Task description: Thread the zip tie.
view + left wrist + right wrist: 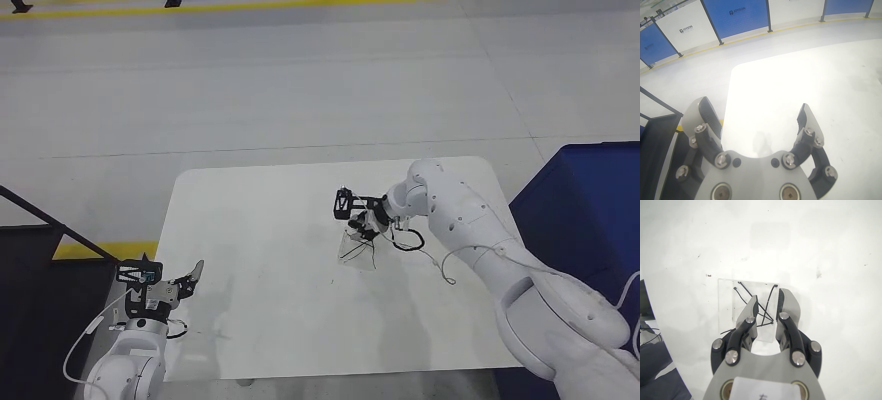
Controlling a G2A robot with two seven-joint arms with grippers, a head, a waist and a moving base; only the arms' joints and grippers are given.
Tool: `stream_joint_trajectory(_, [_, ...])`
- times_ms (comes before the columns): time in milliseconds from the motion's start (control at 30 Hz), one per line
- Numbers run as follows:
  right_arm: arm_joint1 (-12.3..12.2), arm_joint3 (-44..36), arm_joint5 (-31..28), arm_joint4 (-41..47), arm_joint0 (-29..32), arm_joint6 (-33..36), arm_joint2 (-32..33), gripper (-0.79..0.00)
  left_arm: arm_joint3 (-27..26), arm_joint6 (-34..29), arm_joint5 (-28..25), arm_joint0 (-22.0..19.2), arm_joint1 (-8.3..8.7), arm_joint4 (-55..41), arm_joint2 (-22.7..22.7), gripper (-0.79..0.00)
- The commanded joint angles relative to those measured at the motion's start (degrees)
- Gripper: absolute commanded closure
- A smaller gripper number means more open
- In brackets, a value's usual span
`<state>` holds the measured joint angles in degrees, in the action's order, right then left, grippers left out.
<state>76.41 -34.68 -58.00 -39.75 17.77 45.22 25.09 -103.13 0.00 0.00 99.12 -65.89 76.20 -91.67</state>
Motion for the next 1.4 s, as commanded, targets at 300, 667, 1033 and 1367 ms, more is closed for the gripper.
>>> stream_joint_trajectory(300, [-3.1,-7.2,0.0,5.2,-1.9,1.1,-3.1,-0.163,0.0,0.0,0.0,0.0,0.00,0.0,0.0,-0.785])
stream_joint_trajectory(667, [-6.2,-14.7,8.8,14.9,-2.6,9.9,-12.8,-0.157,0.0,0.0,0.0,0.0,0.00,0.0,0.0,-0.785])
stream_joint_trajectory(1033, [-5.4,-15.8,14.3,14.8,-3.9,15.1,-15.3,-0.185,0.0,0.0,0.0,0.0,0.00,0.0,0.0,-0.785])
stream_joint_trajectory(1367, [-2.8,-11.5,12.4,9.1,-2.8,9.5,-15.2,-0.157,0.0,0.0,0.0,0.0,0.00,0.0,0.0,-0.785])
